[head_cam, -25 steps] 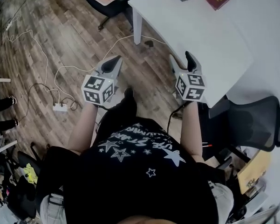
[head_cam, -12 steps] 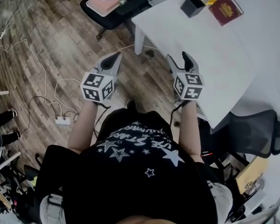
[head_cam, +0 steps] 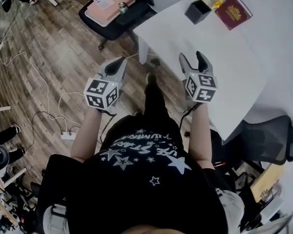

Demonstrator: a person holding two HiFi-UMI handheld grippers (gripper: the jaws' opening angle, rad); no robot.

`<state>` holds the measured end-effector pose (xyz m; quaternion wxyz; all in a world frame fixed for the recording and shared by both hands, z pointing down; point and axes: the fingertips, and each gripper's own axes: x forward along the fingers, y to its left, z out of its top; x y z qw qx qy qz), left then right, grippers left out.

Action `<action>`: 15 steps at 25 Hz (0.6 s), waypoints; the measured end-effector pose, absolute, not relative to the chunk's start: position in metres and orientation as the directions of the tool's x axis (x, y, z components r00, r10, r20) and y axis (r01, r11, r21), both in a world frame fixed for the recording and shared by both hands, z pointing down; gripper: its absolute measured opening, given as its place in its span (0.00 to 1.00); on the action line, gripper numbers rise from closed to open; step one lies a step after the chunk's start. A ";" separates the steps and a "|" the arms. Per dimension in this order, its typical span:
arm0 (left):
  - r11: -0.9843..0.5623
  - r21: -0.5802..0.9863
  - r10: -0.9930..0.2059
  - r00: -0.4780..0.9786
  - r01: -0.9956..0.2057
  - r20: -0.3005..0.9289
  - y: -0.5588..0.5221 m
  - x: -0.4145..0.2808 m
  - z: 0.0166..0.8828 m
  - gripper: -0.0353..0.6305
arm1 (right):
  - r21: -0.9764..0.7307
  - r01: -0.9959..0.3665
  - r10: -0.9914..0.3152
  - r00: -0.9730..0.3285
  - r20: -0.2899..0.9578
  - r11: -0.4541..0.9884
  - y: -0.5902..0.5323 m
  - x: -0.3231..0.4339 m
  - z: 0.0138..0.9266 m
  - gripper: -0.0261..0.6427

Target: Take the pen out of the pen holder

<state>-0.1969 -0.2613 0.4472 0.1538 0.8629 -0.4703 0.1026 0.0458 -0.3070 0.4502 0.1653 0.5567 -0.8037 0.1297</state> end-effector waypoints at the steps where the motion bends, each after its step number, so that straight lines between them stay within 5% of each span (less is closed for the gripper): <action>1: -0.512 0.167 -0.780 0.537 -0.843 0.322 -0.267 -0.196 0.447 0.07 | -0.025 -0.942 -0.858 -0.317 0.404 0.336 -0.316 0.049 0.449 0.48; 15: -0.499 0.153 -0.789 0.520 -0.853 0.328 -0.391 -0.180 0.441 0.07 | 0.005 -0.961 -0.891 -0.253 0.376 0.275 -0.483 0.079 0.437 0.48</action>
